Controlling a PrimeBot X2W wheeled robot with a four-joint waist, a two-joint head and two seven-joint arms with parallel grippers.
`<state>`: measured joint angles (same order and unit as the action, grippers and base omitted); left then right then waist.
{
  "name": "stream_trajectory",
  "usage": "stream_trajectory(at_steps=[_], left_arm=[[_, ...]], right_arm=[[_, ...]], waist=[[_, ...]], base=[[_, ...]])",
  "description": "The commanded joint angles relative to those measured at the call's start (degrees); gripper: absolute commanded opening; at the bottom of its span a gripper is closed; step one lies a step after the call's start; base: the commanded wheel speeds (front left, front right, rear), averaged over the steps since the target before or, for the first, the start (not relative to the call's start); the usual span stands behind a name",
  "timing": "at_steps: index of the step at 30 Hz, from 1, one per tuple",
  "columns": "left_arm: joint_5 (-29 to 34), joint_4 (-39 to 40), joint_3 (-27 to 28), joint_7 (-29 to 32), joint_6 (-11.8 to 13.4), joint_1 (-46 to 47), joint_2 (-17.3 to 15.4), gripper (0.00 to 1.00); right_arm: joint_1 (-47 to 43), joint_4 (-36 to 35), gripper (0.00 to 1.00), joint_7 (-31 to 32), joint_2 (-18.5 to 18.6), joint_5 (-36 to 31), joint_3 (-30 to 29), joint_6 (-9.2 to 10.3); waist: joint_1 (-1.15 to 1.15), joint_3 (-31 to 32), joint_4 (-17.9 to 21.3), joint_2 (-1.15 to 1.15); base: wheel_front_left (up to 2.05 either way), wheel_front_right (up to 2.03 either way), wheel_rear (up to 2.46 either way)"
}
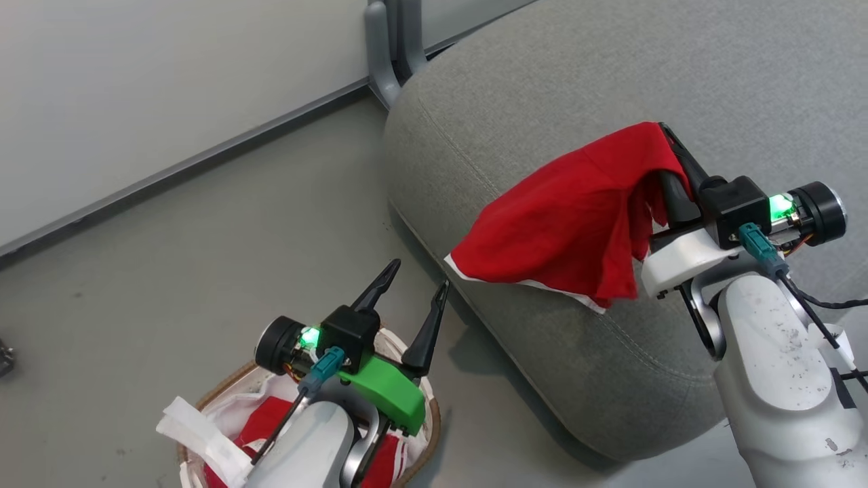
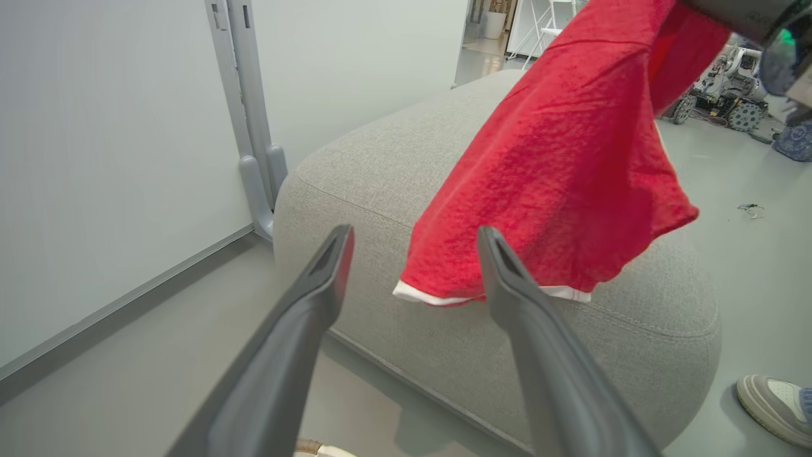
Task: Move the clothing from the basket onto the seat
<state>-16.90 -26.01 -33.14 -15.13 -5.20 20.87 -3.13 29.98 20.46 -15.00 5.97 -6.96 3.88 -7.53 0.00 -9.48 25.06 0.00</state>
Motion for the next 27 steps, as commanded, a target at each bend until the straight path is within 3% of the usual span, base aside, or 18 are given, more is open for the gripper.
stream_trajectory(at_steps=[1,7,15,27], left_arm=[[0.7,-0.2,0.2,0.0,-0.3,1.2,-0.3,1.0],[1.8,0.3,-0.5,0.0,-0.9,2.6,-0.5,1.0],[2.4,0.7,-1.0,0.0,-1.3,4.8,-0.6,1.0],[3.6,1.3,-2.0,0.0,-1.2,10.0,-0.5,1.0]], right_arm=[[-0.1,0.0,0.0,-0.3,-0.4,0.3,-0.1,0.08],[0.7,0.4,0.0,-0.3,-0.7,0.8,-1.2,0.08],[5.4,2.1,0.0,-0.3,-1.1,3.1,-3.4,0.08],[29.3,8.8,0.0,-0.3,9.7,2.9,-9.9,0.08]], waist=[[0.0,-3.9,3.6,0.0],[0.0,-6.0,3.0,0.0],[0.0,-9.8,-1.5,0.0],[0.0,-18.7,-11.6,0.0]], base=[[0.0,0.0,0.0],[0.0,0.0,0.0],[0.0,0.0,0.0],[0.0,0.0,0.0]])
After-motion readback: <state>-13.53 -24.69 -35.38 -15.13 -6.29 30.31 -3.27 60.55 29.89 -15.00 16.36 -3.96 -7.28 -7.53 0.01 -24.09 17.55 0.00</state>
